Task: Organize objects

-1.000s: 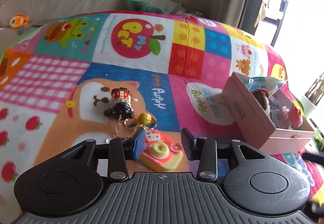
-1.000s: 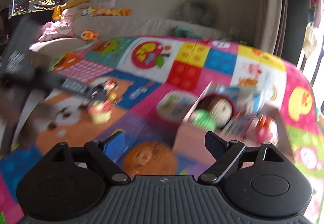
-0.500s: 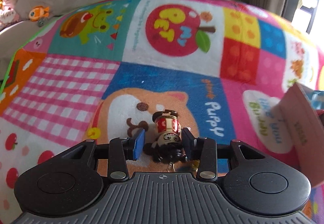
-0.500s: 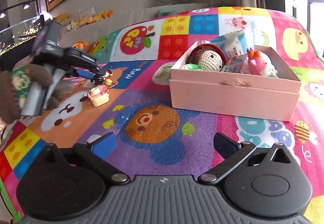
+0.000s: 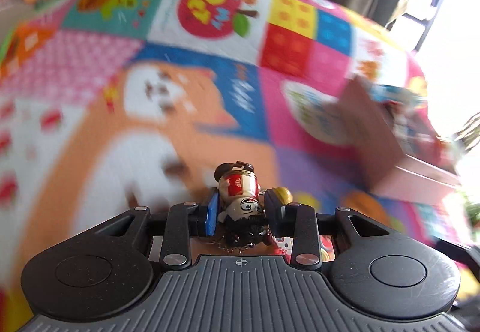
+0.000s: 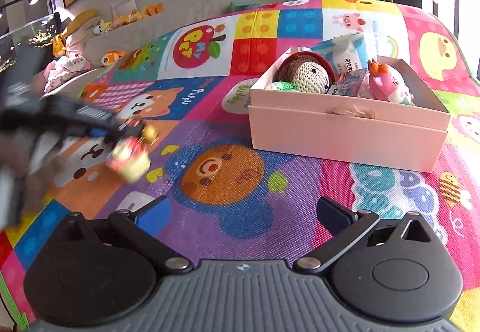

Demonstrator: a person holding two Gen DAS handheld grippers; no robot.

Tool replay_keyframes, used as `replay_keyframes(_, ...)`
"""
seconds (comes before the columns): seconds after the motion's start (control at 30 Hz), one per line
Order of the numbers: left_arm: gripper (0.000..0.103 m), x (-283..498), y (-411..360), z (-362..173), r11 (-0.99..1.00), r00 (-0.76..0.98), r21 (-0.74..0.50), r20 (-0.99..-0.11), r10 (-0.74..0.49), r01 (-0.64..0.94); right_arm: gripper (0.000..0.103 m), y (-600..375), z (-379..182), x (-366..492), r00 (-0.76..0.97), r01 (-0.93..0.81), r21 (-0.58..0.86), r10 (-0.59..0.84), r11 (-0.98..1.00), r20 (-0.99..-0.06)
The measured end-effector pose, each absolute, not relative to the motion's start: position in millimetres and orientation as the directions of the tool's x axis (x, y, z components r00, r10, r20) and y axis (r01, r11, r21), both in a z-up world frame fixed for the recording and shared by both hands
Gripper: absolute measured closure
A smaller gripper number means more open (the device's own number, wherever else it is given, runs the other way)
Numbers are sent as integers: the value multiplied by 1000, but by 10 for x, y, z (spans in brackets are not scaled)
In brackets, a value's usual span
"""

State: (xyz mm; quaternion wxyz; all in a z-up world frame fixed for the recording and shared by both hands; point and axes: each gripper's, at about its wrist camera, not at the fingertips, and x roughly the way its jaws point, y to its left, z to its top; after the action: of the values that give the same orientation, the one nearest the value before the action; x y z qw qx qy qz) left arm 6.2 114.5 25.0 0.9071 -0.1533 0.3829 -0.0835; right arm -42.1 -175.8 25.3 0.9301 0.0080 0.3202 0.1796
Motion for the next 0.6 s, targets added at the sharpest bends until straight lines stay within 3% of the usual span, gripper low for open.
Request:
replay_keyframes(0.1, 67, -220, 1146, 239, 899, 694, -437, -636, -338, 38, 0, -1698, 265, -471, 732, -360, 96, 345, 928, -588)
replay_keyframes(0.23, 67, -368, 1112, 289, 950, 741, -311, -637, -214, 7, 0, -1430, 272, -644, 662, -510, 34, 417, 860, -623)
replay_keyframes(0.33, 68, -391, 1141, 292, 953, 728, -303, -651, -216, 11, 0, -1186, 284, -766, 650, -570, -42, 420, 820, -633)
replay_keyframes(0.47, 68, -438, 1167, 275, 960, 720, -281, -662, -209, 21, 0, -999, 268, -737, 647, -578, -76, 400, 812, -649)
replay_keyframes(0.6, 67, -516, 1119, 254, 977, 731, -209, -661, -173, 42, 1, -1017, 278, -625, 744, -451, -190, 251, 872, -619)
